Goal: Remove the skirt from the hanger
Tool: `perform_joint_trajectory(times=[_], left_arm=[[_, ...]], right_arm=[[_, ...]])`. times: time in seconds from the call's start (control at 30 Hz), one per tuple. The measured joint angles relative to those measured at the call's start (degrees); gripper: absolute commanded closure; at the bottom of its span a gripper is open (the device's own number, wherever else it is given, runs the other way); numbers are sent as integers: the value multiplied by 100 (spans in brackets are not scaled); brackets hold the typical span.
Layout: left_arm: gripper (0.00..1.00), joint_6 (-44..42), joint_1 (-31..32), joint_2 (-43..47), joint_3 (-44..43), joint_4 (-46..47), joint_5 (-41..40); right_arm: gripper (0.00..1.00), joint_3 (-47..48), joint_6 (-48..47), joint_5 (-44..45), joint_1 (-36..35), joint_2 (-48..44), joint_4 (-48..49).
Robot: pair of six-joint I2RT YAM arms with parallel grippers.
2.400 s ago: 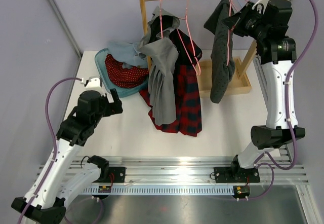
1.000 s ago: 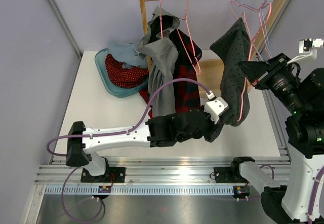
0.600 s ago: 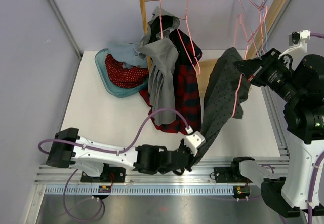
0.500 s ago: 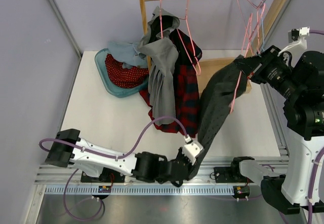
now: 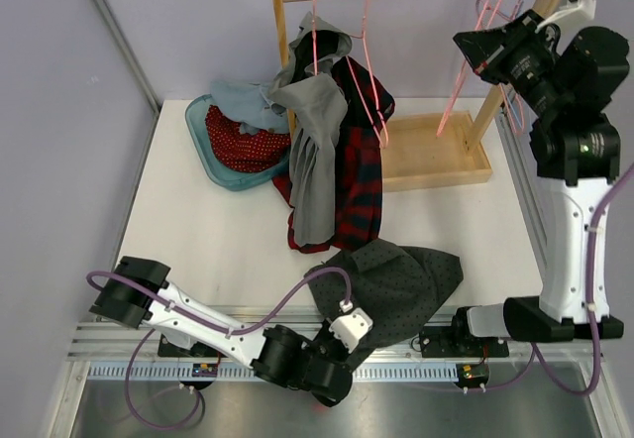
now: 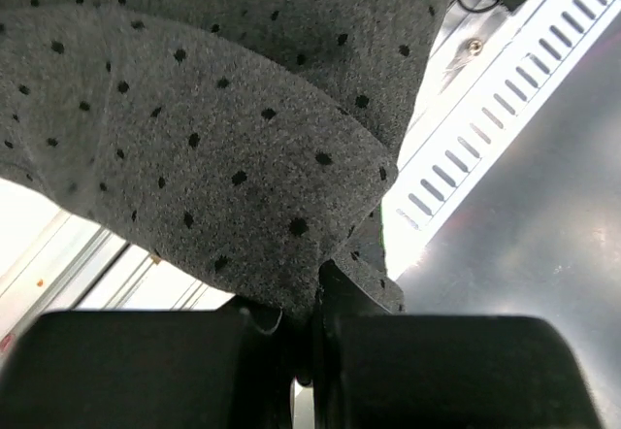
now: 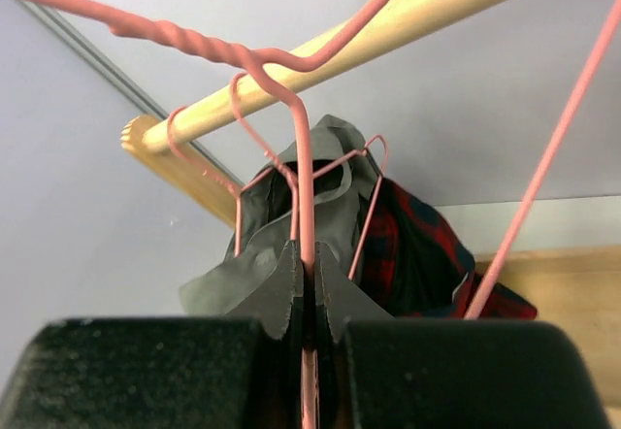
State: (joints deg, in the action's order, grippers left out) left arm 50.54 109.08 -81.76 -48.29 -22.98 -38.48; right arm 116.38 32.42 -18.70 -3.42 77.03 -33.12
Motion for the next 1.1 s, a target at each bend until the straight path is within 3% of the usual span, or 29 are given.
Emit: perform_joint_trajectory(times=[0.27, 0.47, 0.67, 1.1], left_arm=[[100, 98, 0, -306, 9, 35, -85], [100, 140, 0, -356, 9, 37, -103], [100, 168, 0, -356, 17, 83, -105], [100, 94, 0, -741, 42, 334, -105]], right_arm=[[100, 269, 192, -205, 0, 1163, 739], [100, -520, 772, -463, 7, 1333, 1137], [100, -1510, 1283, -658, 0, 831, 1425], [100, -1784, 2439, -1523, -85, -791, 1532]])
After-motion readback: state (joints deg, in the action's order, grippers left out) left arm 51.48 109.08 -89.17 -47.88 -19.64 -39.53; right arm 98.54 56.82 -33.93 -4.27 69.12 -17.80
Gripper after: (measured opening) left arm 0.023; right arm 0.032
